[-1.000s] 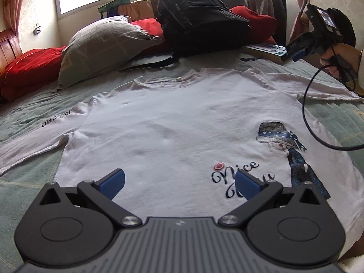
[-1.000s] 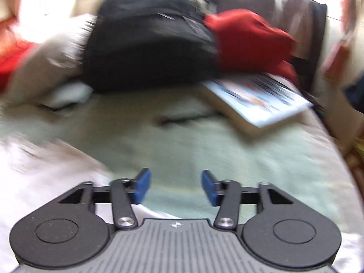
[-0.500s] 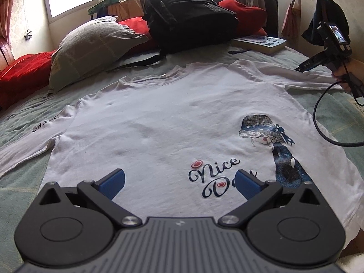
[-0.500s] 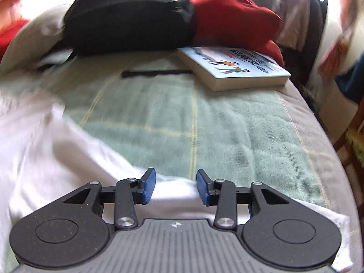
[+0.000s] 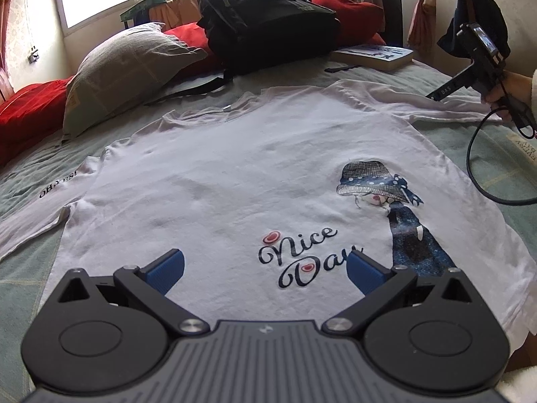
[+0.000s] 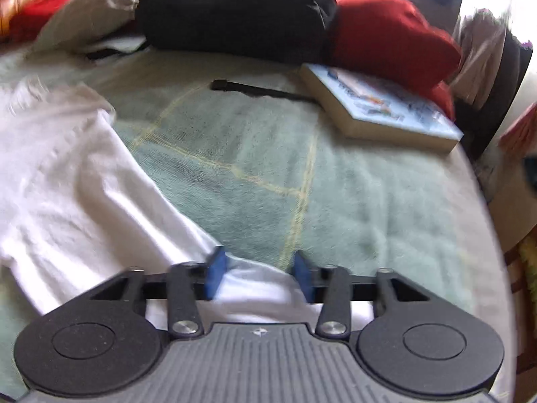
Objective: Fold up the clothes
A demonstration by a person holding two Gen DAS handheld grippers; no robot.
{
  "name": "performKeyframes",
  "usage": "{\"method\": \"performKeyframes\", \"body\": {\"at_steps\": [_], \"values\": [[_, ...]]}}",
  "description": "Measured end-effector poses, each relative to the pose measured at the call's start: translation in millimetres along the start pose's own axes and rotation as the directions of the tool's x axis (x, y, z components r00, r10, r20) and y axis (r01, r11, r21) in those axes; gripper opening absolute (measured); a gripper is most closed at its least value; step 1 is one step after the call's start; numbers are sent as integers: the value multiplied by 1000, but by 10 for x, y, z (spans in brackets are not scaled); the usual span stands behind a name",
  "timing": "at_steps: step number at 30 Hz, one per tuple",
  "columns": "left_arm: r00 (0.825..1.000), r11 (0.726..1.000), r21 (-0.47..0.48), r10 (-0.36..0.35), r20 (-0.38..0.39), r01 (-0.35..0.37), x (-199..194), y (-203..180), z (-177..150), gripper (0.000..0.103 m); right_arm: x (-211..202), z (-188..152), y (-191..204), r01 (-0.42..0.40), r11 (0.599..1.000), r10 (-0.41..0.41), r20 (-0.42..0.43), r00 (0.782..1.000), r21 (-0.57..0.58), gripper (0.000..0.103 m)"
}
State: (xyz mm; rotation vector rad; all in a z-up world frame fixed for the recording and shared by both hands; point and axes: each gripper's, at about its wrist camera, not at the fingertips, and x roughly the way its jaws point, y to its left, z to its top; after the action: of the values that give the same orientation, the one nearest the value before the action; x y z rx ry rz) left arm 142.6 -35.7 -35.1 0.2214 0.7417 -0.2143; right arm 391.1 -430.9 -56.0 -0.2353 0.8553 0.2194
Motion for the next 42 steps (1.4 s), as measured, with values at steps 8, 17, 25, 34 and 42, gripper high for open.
{"method": "performKeyframes", "body": {"at_steps": [8, 17, 25, 34, 42], "values": [[1000, 1000, -8, 0, 11, 0, -5, 8, 5, 102, -175, 19, 0, 117, 991, -124, 96, 988, 70, 3], [1000, 999, -46, 8, 18, -7, -18, 96, 2, 102, -253, 318, 105, 102, 979, -127, 139, 982, 174, 7], [1000, 999, -51, 11, 21, -10, -40, 122, -16, 102, -57, 548, 621, -38, 997, 28, 131, 991, 71, 8], [1000, 998, -68, 6, 10, -5, 30, 213, -12, 102, -1, 360, 1067, -30, 994, 40, 98, 994, -101, 10], [1000, 998, -67, -2, -2, 2, 74, 211, -28, 102, 26, 435, 1189, 42, 970, -20, 92, 996, -241, 31]]}}
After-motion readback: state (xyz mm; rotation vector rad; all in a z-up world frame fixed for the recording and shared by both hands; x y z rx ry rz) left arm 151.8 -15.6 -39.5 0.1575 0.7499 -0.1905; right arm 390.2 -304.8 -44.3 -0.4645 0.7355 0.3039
